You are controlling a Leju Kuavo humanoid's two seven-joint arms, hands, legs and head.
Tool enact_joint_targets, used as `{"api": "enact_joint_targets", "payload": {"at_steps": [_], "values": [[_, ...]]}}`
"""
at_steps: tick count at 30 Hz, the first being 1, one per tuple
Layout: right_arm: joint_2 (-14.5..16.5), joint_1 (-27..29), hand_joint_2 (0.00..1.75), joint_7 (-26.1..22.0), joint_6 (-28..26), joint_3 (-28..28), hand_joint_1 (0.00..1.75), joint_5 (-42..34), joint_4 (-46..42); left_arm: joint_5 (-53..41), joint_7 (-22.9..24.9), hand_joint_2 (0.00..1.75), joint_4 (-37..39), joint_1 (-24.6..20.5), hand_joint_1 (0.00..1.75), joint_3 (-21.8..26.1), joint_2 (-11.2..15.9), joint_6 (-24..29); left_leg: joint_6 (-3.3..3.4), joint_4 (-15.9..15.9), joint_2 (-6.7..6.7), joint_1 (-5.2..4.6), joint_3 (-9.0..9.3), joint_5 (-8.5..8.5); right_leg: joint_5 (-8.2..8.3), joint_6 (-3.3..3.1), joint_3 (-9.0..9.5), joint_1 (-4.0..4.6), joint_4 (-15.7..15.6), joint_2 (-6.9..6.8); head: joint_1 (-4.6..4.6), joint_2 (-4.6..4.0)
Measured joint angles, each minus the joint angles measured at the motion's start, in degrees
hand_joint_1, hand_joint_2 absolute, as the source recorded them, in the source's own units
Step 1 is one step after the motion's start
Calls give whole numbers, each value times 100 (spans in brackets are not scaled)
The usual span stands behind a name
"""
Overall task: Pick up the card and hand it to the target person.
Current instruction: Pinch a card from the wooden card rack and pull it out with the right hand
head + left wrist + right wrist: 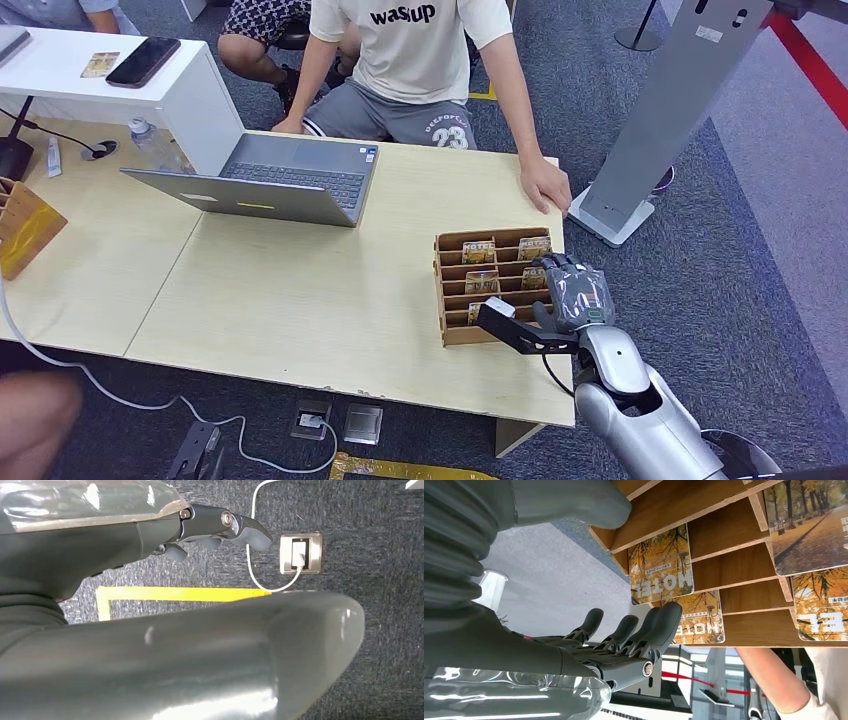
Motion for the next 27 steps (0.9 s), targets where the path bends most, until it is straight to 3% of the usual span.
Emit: {"api": "enact_joint_targets", "payload": {"at_steps": [11, 16, 27], "values": [[-3, 3, 175, 1, 10, -2, 64, 1, 2, -11, 0, 0, 0, -1, 0, 0, 1, 9, 0, 0, 0, 0, 1, 0, 0, 0, 0, 0, 0, 0, 1, 0], [-5, 1, 175, 2, 15, -3, 80, 1, 4, -11, -2, 0, 0, -2, 0, 0, 1, 9, 0, 0, 1, 0, 1, 0, 0, 0, 0, 0, 0, 0, 2, 0], [-9, -18, 175, 9, 7, -11, 96, -8, 1, -14, -2, 0, 0, -1, 0, 0, 1, 11, 0, 0, 1, 0, 4, 0, 0, 0, 2, 0, 0, 1, 2, 0]]}}
